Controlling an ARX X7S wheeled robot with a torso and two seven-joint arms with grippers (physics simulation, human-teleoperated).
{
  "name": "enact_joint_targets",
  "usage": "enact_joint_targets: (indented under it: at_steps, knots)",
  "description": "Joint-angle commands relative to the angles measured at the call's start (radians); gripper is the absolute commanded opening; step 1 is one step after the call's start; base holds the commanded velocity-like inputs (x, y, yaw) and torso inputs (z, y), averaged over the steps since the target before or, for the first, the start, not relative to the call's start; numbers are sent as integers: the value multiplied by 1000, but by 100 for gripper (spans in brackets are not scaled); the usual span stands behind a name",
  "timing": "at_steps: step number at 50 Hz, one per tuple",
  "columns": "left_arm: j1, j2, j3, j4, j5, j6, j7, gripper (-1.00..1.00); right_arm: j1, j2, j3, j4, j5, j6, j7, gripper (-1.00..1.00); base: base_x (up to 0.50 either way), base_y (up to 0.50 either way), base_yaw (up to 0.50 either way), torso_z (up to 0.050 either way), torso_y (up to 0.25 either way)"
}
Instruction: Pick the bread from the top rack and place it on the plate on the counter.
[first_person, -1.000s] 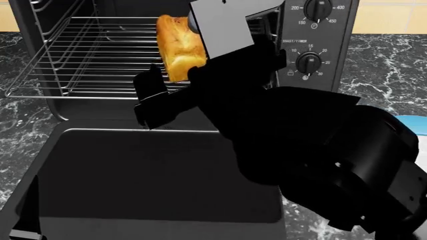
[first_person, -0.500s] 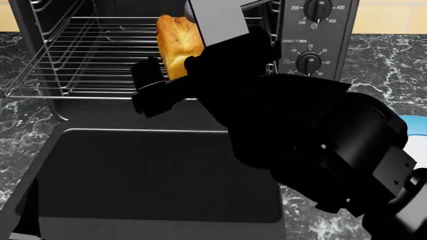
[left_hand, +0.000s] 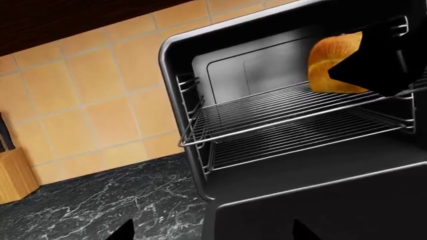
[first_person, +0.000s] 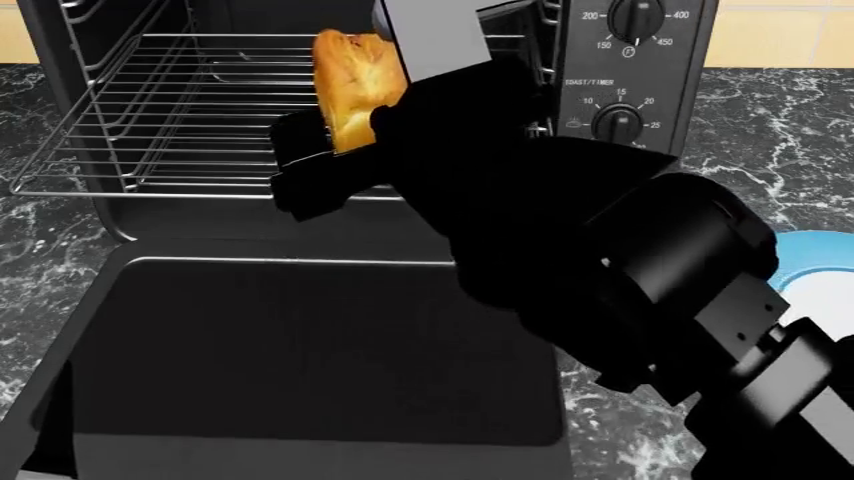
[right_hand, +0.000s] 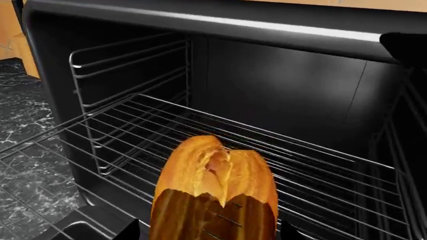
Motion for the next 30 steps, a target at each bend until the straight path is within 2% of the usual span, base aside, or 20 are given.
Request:
enact_joint_targets:
  at_steps: [1,15,30]
  knots:
    - [13,-10,1,-1,1,15,-5,100,-2,-26,-8,38,-14,-11,-23,-100,0,0,0,0,0]
    - [16,-13,9,-11,4,27,-6,100,-47,60,41,-178,48,-20,74,-100,0,0,0,0,0]
    - [45,-24,10,-11,18,55,-8,100,-105,306,142,-663,154,-47,320,-100,0,0,0,0,0]
